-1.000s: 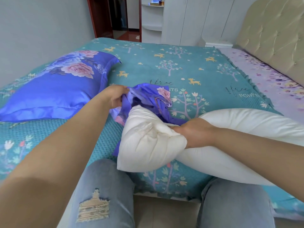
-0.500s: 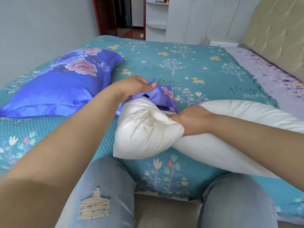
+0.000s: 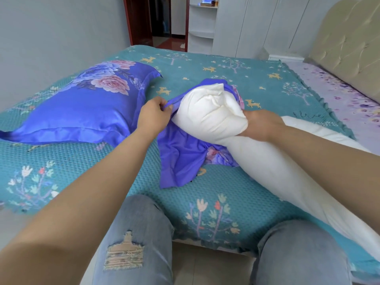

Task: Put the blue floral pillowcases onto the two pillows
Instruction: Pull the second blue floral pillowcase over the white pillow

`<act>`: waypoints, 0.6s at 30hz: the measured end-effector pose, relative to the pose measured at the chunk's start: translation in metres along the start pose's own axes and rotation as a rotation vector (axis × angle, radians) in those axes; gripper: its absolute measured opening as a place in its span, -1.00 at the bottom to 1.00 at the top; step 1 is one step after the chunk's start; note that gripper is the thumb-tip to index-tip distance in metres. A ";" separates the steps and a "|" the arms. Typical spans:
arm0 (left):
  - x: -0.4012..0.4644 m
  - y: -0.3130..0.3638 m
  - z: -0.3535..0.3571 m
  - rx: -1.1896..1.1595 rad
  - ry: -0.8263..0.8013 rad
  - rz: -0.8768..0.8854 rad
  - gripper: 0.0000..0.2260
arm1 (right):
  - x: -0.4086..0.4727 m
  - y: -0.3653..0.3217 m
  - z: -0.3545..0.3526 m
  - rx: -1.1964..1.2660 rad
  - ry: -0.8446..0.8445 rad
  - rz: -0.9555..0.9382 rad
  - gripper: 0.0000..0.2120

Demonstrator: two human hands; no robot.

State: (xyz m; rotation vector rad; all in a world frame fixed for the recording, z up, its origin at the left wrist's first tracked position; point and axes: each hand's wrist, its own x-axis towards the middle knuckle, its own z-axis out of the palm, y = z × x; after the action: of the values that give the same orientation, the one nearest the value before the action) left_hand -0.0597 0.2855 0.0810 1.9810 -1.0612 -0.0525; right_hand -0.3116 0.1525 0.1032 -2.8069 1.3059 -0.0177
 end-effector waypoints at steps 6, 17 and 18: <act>-0.028 0.040 0.045 -0.586 -0.063 -0.220 -0.74 | 0.014 -0.003 0.014 0.002 0.061 0.146 -0.52; -0.034 0.014 0.058 -0.251 0.094 -0.112 -0.90 | 0.011 -0.008 0.031 0.089 0.050 0.229 -0.44; -0.036 0.011 0.062 -0.273 0.090 -0.128 -0.91 | 0.011 -0.009 0.032 0.091 0.051 0.230 -0.42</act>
State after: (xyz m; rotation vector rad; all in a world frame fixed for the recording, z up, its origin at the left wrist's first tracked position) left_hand -0.1152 0.2665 0.0383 1.7833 -0.8218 -0.1664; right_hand -0.2966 0.1510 0.0714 -2.5820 1.5881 -0.1378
